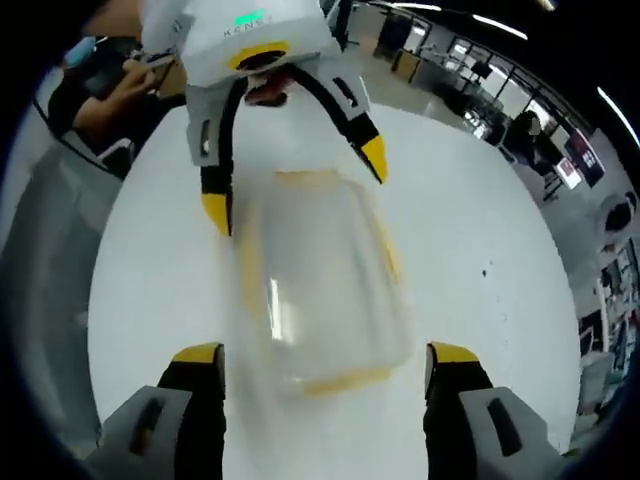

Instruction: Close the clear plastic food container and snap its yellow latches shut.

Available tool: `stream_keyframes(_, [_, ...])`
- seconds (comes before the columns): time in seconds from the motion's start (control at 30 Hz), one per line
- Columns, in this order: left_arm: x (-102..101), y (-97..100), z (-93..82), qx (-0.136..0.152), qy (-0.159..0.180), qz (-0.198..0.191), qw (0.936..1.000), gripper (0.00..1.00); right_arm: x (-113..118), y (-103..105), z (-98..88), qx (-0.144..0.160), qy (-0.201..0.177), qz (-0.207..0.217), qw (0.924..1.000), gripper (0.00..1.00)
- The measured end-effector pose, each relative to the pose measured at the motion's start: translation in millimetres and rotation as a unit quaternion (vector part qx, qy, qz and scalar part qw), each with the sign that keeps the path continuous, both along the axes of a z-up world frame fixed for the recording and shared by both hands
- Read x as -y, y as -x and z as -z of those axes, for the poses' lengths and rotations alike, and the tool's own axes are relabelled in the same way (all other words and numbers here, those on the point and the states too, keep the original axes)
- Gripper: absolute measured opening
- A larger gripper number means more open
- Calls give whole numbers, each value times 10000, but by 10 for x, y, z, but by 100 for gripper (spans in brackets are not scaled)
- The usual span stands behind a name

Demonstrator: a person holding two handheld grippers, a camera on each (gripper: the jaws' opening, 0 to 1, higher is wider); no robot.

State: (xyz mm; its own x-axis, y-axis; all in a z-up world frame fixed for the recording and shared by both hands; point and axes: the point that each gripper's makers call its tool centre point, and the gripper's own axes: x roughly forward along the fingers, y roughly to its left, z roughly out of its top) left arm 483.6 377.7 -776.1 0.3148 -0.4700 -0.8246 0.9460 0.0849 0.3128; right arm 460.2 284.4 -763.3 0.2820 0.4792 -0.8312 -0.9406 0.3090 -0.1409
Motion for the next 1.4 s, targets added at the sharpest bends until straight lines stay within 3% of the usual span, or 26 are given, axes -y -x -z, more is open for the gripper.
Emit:
stream_keyframes(0.13, [-75,3,-32,-7,235,-372,9990,91,75,45,27,20,41,121,9999,84])
stream_keyframes(0.43, [-186,127,-99,-61,644,-900,9938,90,141,124,-41,126,-429,746,9962,83])
stream_keyframes(0.57, [-231,172,-143,-72,903,-1251,9880,90,181,186,-96,171,-591,981,9933,83])
stream_keyframes(0.6, [-243,196,-164,-45,984,-1318,9864,90,184,185,-136,270,-712,1087,9912,83])
stream_keyframes(0.7, [-275,284,-190,-9,1098,-1409,9839,89,199,276,-168,149,-994,1320,9861,83])
stream_keyframes(1.0, [-338,597,-253,1,1459,-1720,9742,89,304,498,-270,361,-1392,1751,9740,83])
stream_keyframes(1.1, [-367,678,-311,-58,1740,-1969,9648,89,342,591,-309,451,-1540,1913,9683,83])
stream_keyframes(1.2, [-428,770,-315,-26,1772,-2004,9636,90,394,708,-350,539,-1709,2069,9618,83])
stream_keyframes(1.33, [-486,911,-344,-55,2018,-2151,9555,90,444,844,-347,574,-1817,2197,9568,82])
stream_keyframes(1.4, [-521,969,-323,-70,2019,-2184,9547,90,464,898,-346,602,-1829,2246,9552,82])
